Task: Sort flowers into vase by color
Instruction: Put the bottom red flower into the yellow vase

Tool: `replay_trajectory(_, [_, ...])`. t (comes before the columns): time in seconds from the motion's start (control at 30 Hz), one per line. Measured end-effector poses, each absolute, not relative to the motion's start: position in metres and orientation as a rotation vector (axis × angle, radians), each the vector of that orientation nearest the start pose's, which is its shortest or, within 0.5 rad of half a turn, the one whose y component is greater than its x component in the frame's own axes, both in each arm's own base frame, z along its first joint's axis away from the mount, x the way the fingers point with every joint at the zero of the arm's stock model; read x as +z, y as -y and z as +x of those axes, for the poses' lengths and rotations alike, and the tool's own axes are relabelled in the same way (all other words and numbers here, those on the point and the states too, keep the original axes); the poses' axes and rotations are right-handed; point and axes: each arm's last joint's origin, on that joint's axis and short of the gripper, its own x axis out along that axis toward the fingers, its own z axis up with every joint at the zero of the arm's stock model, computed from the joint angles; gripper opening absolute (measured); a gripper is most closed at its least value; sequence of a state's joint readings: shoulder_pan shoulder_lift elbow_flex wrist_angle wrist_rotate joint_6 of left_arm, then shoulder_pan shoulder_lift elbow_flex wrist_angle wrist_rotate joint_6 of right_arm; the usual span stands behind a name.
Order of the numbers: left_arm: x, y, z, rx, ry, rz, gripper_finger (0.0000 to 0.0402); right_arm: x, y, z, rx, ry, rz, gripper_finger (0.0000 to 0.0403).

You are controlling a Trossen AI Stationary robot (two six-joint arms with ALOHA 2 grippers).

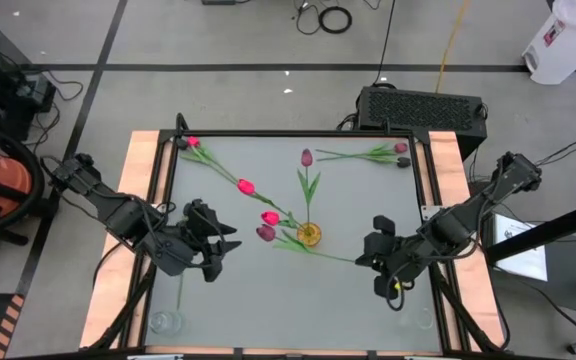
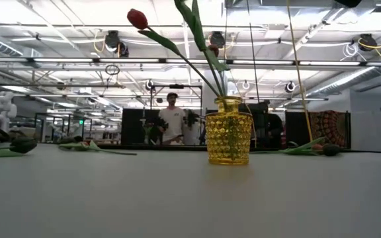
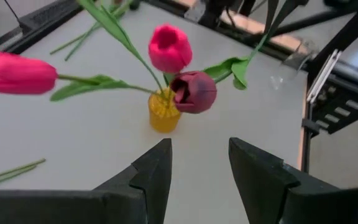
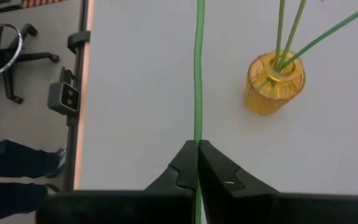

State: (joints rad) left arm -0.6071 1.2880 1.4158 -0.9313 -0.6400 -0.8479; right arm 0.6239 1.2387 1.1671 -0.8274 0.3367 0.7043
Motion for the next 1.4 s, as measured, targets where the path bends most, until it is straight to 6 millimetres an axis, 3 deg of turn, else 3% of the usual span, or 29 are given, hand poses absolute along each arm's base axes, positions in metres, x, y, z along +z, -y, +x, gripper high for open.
replay_trajectory(0.7, [0.419,0.109,0.193,0.270,-0.331,-0.387,0.0167,0.339,-0.130,0.203,0.047,-0.681,0.198,0.0000])
replay_trajectory(1.4, [0.435,0.112,0.197,0.203,-0.212,-0.345,0.0167,0.361,-0.114,0.228,-0.026,-0.404,0.209,0.0000])
